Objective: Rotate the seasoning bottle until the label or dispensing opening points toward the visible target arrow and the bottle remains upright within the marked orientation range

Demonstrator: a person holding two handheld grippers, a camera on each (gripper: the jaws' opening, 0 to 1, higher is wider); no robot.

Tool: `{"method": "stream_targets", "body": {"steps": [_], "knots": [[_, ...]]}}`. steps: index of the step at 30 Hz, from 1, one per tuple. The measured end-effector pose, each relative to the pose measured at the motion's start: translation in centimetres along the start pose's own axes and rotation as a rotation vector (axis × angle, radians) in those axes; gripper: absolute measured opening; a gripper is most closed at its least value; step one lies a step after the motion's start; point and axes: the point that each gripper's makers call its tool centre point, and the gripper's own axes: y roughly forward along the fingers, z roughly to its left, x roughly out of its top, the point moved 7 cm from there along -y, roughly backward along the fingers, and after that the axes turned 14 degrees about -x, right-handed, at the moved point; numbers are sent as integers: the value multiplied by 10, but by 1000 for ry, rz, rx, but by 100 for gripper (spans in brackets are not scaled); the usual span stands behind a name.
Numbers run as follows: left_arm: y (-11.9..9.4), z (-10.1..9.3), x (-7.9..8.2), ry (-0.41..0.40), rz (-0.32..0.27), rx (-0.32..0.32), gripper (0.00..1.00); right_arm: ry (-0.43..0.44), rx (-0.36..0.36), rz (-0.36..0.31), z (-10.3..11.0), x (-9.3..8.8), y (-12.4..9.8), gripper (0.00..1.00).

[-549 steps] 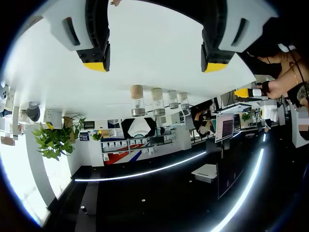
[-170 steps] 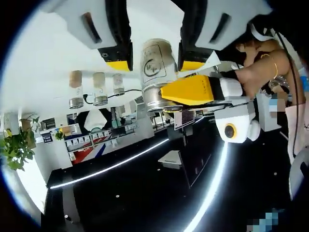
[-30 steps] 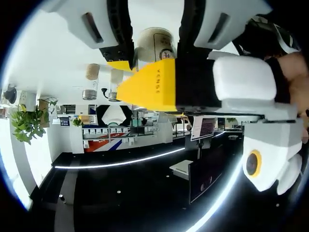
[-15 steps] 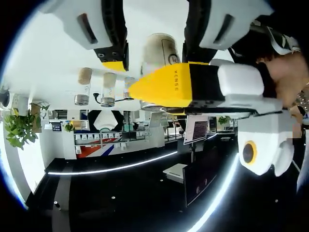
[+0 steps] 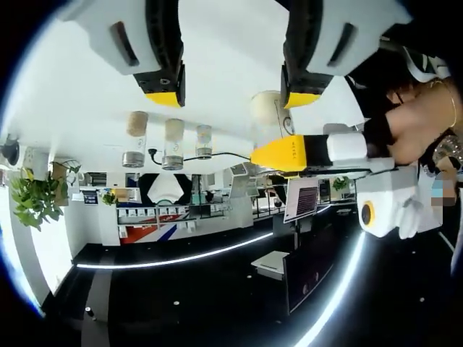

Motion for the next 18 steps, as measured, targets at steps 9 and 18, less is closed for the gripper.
{"method": "stream_targets", "body": {"steps": [9,18], "knots": [[-17,31,-20,-21,17,77,34,3,-27,10,-9,-4,-4,51],[-36,61,-33,11,32,139,34,-8,-55,33,-20,-11,-6,50]]}}
